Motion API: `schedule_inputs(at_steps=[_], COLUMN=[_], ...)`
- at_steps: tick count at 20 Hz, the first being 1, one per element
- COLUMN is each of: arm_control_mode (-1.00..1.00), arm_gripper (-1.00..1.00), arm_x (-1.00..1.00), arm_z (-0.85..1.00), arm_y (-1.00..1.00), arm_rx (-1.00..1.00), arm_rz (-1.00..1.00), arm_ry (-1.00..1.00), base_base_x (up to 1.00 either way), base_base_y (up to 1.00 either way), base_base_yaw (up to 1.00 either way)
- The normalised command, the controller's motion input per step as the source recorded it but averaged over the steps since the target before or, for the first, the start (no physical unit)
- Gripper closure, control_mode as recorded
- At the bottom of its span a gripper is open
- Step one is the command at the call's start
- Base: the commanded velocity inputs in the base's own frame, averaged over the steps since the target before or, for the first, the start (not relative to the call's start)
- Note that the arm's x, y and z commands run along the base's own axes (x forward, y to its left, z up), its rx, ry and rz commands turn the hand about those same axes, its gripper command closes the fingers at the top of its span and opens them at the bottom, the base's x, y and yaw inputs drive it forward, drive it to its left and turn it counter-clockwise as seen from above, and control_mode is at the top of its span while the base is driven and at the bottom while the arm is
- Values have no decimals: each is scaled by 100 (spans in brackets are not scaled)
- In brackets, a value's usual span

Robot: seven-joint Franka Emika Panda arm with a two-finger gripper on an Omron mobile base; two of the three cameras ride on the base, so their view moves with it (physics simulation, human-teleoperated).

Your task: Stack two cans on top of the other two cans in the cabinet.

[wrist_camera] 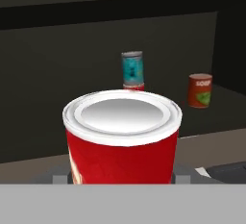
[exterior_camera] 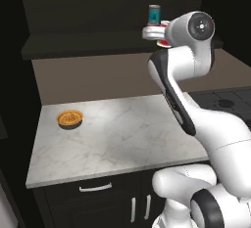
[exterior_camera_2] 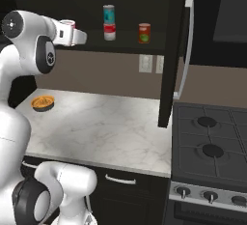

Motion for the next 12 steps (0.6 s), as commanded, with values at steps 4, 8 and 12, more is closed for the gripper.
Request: schedule_inputs(at_steps=[4, 8, 12], arm_control_mode=[-100, -100, -100], arm_gripper=[100, 100, 100], arm_x=[-13, -11, -7], arm_z=[10, 7, 2], arm_y=[-65, -63, -59], arm_rx=[1, 2, 2], arm_rz=[0, 0, 0], arm_ry=[0, 0, 0], base_base_x=[0, 0, 0], base_base_y=[0, 0, 0], base_base_yaw=[0, 0, 0])
